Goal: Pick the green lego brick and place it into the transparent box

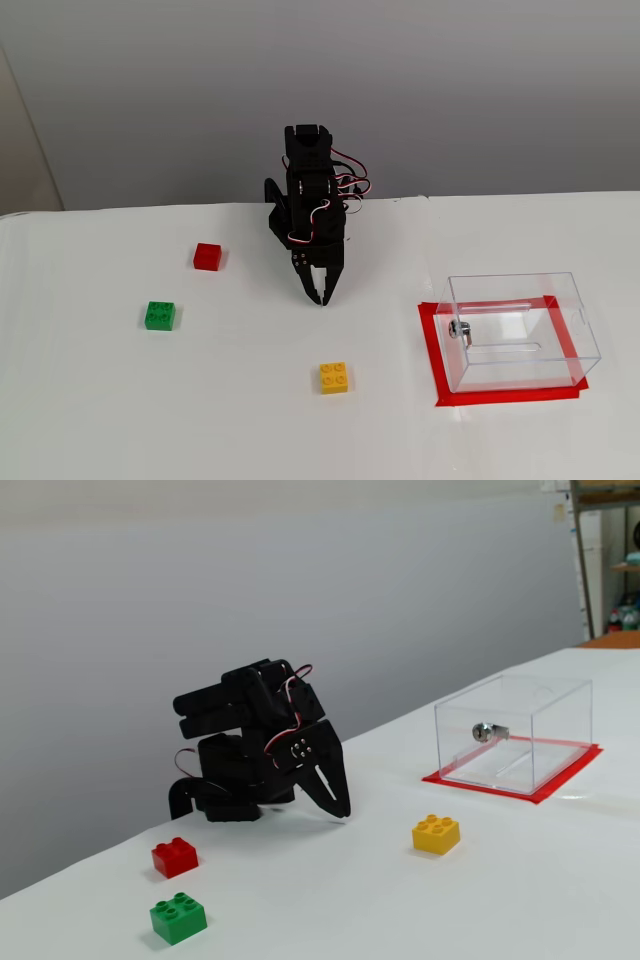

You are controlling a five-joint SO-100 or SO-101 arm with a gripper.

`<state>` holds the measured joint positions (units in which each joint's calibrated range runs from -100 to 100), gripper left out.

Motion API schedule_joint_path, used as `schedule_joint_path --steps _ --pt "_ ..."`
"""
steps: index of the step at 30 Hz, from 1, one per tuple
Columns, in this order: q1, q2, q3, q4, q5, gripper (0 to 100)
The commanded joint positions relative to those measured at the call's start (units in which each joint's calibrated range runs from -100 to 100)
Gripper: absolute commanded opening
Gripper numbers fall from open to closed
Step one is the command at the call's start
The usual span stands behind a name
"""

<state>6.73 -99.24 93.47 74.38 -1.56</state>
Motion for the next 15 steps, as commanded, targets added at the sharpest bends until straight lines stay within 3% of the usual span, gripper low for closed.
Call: schedule_joint_path --steps 1,15 --pt "-0.1 -0.4 -1.4 0.4 0.0 1" --pt "-0.1 -0.4 -1.4 0.4 0.1 1"
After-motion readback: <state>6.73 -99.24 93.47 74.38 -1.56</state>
